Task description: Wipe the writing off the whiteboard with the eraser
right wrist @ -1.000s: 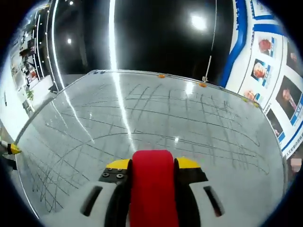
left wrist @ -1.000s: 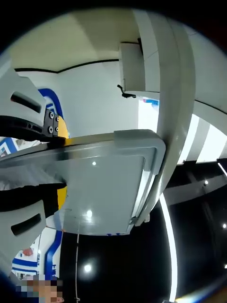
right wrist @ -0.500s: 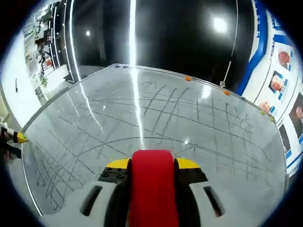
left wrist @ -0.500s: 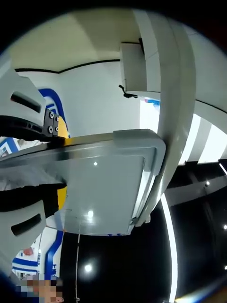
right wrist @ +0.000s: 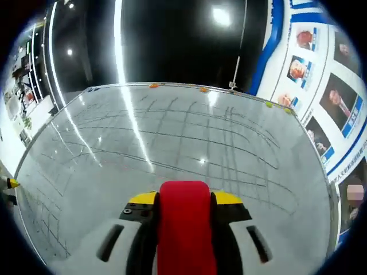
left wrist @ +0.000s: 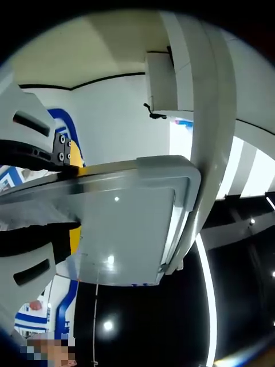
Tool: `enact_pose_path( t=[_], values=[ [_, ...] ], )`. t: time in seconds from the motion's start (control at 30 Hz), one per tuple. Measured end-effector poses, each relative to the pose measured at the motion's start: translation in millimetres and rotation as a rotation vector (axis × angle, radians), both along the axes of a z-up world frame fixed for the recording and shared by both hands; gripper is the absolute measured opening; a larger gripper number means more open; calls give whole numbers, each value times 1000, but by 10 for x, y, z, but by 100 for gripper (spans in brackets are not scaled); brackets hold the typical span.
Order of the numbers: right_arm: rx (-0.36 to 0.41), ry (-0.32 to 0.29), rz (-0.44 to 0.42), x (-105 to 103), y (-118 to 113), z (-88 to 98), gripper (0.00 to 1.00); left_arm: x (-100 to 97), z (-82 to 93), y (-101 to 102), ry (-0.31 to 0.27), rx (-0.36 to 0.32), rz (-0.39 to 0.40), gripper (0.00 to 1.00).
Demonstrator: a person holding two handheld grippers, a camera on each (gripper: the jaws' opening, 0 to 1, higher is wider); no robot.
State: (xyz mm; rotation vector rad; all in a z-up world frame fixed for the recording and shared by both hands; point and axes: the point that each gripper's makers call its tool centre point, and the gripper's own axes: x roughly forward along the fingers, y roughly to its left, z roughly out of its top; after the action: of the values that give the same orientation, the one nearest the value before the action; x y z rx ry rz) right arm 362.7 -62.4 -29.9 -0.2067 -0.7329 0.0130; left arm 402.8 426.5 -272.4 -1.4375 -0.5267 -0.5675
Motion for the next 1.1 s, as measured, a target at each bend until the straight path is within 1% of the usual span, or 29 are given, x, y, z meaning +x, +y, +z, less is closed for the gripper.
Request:
enact_pose_path(
  t=[0.03,0.1,0.13,0.17,0.23,0.3,0.33,0.4,0.43,0.53,0.6,0.63,0.67,0.73,0.87,0.97,1.1],
  values=[
    [11,1,-1,-1,-75,1,30,1,0,-3,1,1,-1,38],
    [68,6,1,-12,-360,6,30,0,1,-11,2,3,-3,38],
    [88,9,6,-11,-426,4,30,0,1,-16,2,4,-4,38],
    [132,12,17,-20,-554,5,30,1,0,-12,2,4,-3,38],
    [191,22,0,-33,-787,-12,30,1,2,-13,3,5,-3,38],
    [238,23,3,-41,-948,-26,30,0,3,-14,2,6,-4,38],
    [289,24,1,-53,-1131,-53,30,0,2,-13,1,5,-4,38],
    [349,28,2,-80,-1336,-100,30,2,1,-11,1,5,-3,38],
    [401,32,1,-95,-1517,-149,30,2,2,-11,1,4,-4,38],
    [494,42,-5,-121,-1900,-297,30,5,1,-8,1,3,-3,38],
    [553,52,1,-139,-2093,-417,30,5,1,-9,1,3,-1,38],
    [565,56,3,-149,-2153,-463,30,5,1,-10,0,3,-1,38],
    [573,60,5,-156,-2191,-498,30,7,0,-10,0,3,-2,38],
    [571,66,3,-161,-2193,-531,30,8,-2,-7,0,2,1,38],
    [577,72,2,-158,-2164,-522,30,16,-8,10,2,-3,9,38],
    [556,62,4,-161,-2084,-458,30,22,-13,13,3,-4,9,38],
    [494,36,2,-146,-1946,-274,30,19,-12,14,5,-3,7,38]
  ],
)
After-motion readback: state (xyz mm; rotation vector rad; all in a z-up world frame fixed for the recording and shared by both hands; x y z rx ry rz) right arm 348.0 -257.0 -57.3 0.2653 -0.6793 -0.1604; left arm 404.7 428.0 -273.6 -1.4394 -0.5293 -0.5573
